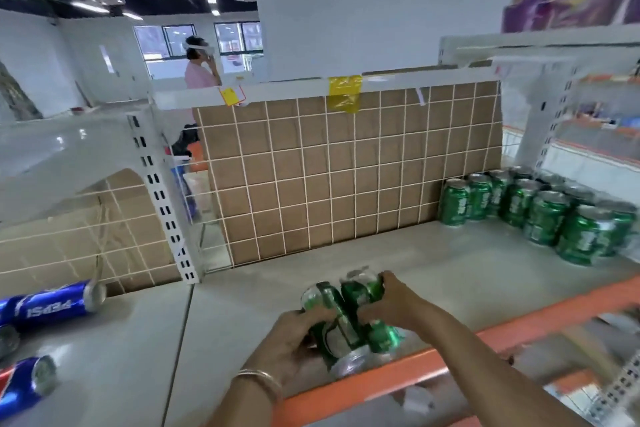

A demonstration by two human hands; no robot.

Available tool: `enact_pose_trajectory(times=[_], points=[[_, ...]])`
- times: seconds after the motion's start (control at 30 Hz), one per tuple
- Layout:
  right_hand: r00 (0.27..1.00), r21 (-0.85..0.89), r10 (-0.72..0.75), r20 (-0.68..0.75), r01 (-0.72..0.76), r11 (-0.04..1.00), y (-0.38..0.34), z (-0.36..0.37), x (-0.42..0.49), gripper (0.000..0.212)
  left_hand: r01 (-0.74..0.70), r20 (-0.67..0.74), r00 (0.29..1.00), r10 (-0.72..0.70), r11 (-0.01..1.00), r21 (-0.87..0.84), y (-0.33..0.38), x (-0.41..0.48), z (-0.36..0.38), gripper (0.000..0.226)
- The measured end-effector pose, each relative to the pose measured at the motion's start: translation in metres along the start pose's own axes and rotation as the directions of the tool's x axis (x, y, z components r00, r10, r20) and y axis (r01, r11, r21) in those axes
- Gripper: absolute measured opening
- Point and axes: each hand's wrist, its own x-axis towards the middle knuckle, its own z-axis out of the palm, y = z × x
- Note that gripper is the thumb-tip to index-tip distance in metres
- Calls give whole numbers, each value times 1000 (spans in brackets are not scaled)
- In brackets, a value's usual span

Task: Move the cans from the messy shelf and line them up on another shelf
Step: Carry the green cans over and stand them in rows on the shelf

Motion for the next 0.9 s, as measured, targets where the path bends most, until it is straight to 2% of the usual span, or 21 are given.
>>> enact_pose_trajectory(times=[0.07,0.17,0.23,0.37,0.5,0.7,0.9], points=[[993,7,-31,-117,32,999,13,-30,0,64,-104,-48,992,113,983,152,6,26,30,28],[965,-1,-47,-257,49,999,38,-77,3,69,-252,-33,962,271,929,270,15,58,83,53],[954,-56,-27,-298,11,998,55,-112,7,75,-339,-9,932,364,876,343,20,76,120,64],[940,-225,-9,-340,-72,972,84,-179,22,82,-419,28,894,447,811,408,24,113,188,65],[955,-352,-83,-285,-24,936,104,-233,44,100,-480,80,865,495,770,420,32,155,242,60],[952,-644,-189,-240,-11,765,119,-297,80,80,-550,72,808,585,703,451,44,204,297,62],[936,-795,-262,-236,-30,606,127,-320,114,74,-580,25,771,636,685,441,39,243,321,64]])
